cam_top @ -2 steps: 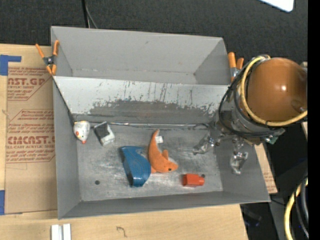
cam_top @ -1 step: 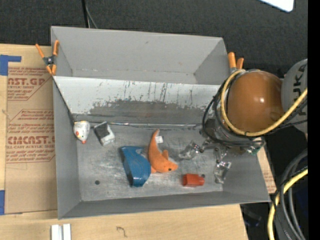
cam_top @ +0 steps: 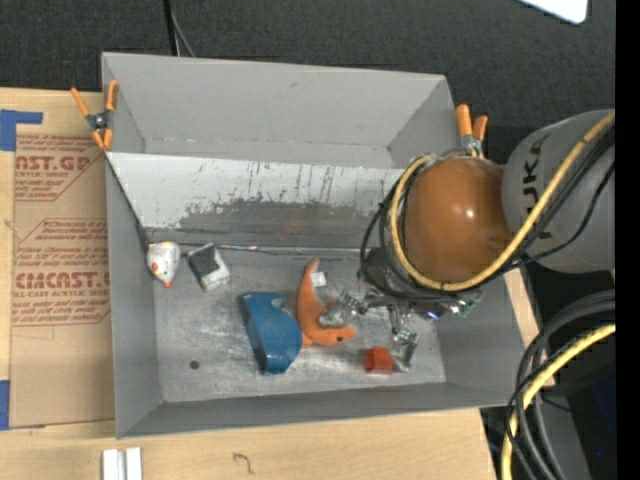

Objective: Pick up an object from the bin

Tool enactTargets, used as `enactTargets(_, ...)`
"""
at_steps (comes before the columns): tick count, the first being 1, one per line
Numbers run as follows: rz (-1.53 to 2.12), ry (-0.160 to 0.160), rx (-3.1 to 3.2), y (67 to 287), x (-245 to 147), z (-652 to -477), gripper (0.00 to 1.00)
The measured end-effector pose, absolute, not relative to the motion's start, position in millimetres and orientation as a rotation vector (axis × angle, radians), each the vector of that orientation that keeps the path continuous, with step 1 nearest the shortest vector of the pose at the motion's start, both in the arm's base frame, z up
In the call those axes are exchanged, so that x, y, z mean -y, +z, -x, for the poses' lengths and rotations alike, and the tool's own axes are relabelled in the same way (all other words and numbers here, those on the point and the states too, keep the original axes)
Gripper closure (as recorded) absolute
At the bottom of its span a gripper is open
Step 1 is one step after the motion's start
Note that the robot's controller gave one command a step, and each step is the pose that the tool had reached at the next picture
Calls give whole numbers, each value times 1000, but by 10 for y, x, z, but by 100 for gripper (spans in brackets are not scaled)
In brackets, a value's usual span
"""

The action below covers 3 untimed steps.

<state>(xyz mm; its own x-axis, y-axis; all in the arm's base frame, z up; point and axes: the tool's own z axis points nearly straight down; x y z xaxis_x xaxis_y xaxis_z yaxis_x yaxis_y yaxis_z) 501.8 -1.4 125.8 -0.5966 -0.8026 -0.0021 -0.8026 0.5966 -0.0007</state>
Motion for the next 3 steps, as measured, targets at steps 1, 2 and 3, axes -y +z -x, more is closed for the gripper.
enactTargets(1,2043,-12,-2420,850,204,-5003,100)
enactTargets(2,2032,-10,-2383,816,104,-5037,0)
enactTargets(3,2027,-26,-2380,780,164,-5050,0)
